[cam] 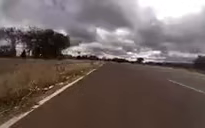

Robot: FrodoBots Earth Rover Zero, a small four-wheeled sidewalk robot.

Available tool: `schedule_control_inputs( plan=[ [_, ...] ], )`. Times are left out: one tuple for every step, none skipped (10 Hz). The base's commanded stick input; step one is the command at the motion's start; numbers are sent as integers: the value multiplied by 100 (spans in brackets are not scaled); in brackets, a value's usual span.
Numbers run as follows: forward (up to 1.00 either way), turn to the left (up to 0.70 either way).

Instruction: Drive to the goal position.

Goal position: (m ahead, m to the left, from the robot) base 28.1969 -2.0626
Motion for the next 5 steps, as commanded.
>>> schedule_control_inputs(
  plan=[
    [85, -19],
    [85, -14],
    [85, -8],
    [85, -2],
    [85, 3]
  ],
)
